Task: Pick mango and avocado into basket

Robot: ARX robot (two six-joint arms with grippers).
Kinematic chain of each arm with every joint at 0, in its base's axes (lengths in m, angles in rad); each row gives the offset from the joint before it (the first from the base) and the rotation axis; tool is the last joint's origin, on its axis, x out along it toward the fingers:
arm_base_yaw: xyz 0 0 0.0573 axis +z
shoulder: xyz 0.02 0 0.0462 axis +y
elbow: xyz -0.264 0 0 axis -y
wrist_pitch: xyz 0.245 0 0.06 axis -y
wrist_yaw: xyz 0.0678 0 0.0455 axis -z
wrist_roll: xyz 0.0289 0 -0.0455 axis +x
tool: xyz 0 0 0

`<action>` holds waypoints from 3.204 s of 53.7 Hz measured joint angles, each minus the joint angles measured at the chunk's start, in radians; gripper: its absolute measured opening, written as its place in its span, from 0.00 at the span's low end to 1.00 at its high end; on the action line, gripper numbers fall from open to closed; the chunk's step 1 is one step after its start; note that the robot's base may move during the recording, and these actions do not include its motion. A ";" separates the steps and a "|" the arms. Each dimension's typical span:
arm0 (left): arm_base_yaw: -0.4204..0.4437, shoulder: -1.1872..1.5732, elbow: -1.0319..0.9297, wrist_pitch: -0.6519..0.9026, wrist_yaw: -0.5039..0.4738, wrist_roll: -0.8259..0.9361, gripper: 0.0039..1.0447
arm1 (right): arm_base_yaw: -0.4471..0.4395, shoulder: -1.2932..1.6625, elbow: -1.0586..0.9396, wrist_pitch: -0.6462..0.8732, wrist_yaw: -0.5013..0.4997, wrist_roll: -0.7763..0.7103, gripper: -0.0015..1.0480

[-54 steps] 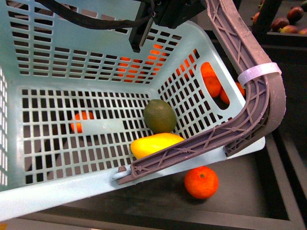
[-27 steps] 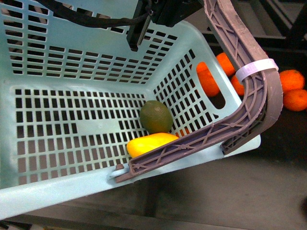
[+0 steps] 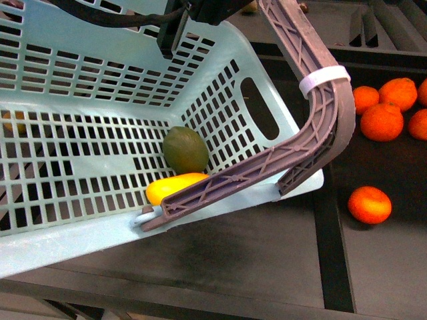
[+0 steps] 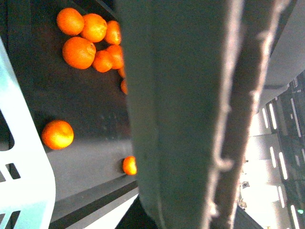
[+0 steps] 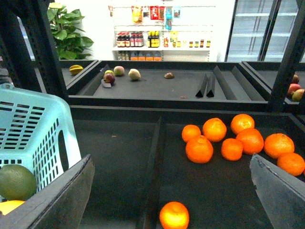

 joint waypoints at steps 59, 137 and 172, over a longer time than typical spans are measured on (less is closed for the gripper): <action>0.026 0.573 0.901 -0.437 -0.600 0.053 0.07 | 0.000 0.000 0.000 0.000 0.003 0.000 0.93; 0.181 0.620 0.700 -0.627 -0.754 -0.645 0.93 | 0.000 0.000 0.000 0.000 0.004 0.000 0.93; 0.238 0.312 0.472 -0.515 -0.716 -0.647 0.93 | 0.000 0.000 0.000 0.000 0.004 0.000 0.93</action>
